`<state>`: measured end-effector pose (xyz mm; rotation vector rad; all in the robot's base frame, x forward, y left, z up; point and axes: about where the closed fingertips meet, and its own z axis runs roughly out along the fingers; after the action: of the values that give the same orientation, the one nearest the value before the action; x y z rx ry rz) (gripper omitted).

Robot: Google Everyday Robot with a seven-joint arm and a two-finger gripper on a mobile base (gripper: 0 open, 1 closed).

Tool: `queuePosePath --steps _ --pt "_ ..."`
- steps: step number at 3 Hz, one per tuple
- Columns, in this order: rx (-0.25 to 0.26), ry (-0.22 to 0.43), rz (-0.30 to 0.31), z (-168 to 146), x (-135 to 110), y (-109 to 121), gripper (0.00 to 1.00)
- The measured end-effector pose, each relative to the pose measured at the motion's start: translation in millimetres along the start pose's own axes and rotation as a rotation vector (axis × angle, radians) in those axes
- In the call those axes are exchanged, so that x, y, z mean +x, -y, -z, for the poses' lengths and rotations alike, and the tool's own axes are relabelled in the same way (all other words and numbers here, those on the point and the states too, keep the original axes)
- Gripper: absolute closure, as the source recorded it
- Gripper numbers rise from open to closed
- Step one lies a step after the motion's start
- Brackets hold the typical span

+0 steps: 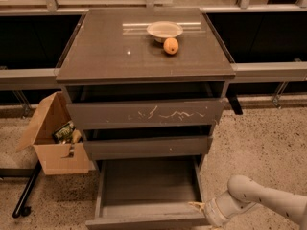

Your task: Close bottom drawer

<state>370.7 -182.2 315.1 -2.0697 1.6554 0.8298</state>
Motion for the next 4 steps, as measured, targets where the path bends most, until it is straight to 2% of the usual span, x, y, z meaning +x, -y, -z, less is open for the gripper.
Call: queuePosePath --steps 1,2,3,4 --pt "-0.015 0.087 -0.036 -32.3 28.5 6.1 0.00" --pt "-0.012 0.087 -0.038 -33.4 29.8 7.5 0.00" --pt "-0.040 0.053 -0.053 -55.5 32.9 7.6 0.18" --pt "-0.056 0.012 -0.043 -79.4 33.2 2.9 0.41"
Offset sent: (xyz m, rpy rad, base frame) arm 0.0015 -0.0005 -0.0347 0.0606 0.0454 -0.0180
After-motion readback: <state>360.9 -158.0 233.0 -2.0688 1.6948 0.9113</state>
